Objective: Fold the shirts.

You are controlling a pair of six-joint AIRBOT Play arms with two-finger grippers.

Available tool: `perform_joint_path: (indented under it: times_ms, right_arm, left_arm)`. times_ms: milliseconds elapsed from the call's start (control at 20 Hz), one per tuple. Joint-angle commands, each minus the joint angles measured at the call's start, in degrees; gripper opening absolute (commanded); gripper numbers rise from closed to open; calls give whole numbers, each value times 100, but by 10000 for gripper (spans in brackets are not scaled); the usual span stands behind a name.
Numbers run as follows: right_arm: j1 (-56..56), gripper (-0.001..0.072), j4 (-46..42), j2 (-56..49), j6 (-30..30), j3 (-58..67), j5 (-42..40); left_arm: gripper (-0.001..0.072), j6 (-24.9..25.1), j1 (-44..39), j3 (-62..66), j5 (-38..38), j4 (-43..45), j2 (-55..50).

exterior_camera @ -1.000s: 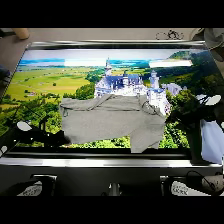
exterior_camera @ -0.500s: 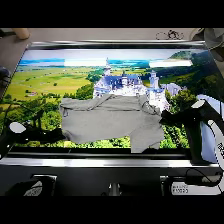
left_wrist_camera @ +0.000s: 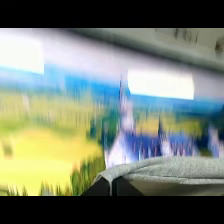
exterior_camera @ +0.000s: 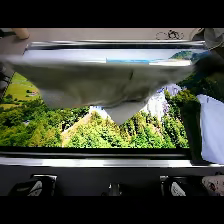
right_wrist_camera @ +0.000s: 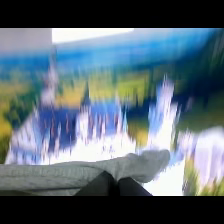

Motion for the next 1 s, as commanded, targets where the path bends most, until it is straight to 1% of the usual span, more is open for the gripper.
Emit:
perform_joint_path:
  times_ms: [0, 100, 150, 200, 300, 450, 600, 700, 750, 900, 950]
  right_arm:
    - [4, 18, -219, 2017, -72, 885, -1600]
    - [4, 18, -365, 2754, -17, 885, -1755]
    - [4, 18, -516, 2938, 68, 885, -1764]
    - [2, 18, -708, 3029, 273, 885, -1722]
    - [4, 18, -946, 2975, 605, 885, -1565]
    - [4, 18, -1019, 2559, 621, 885, -1012]
    - [4, 18, -964, 1703, 699, 885, 59]
    - [4, 18, -931, 973, 702, 885, 542]
    - [4, 18, -960, 557, 702, 885, 863]
    - [223, 17, -1023, -1040, 743, 866, 2365]
    - [455, 17, -1134, -1563, 807, 813, 2514]
  left_arm:
    - [24, -289, 37, 2673, 527, 420, 234]
    - [24, -304, 37, 3324, 232, 424, 247]
    - [24, -304, 37, 3401, 98, 457, 267]
    - [24, -304, 37, 3399, -44, 553, 282]
    - [24, -304, 37, 3311, -376, 933, 262]
    - [24, -302, 37, 2789, -743, 1497, 254]
    - [25, -297, 37, 1871, -1062, 1628, 17]
    - [25, -297, 35, 1130, -1067, 1622, -345]
    - [25, -278, 35, 796, -1067, 1622, -595]
    - [25, -256, 4, -212, -1051, 1611, -1613]
    - [25, -164, -35, -457, -1008, 1602, -2011]
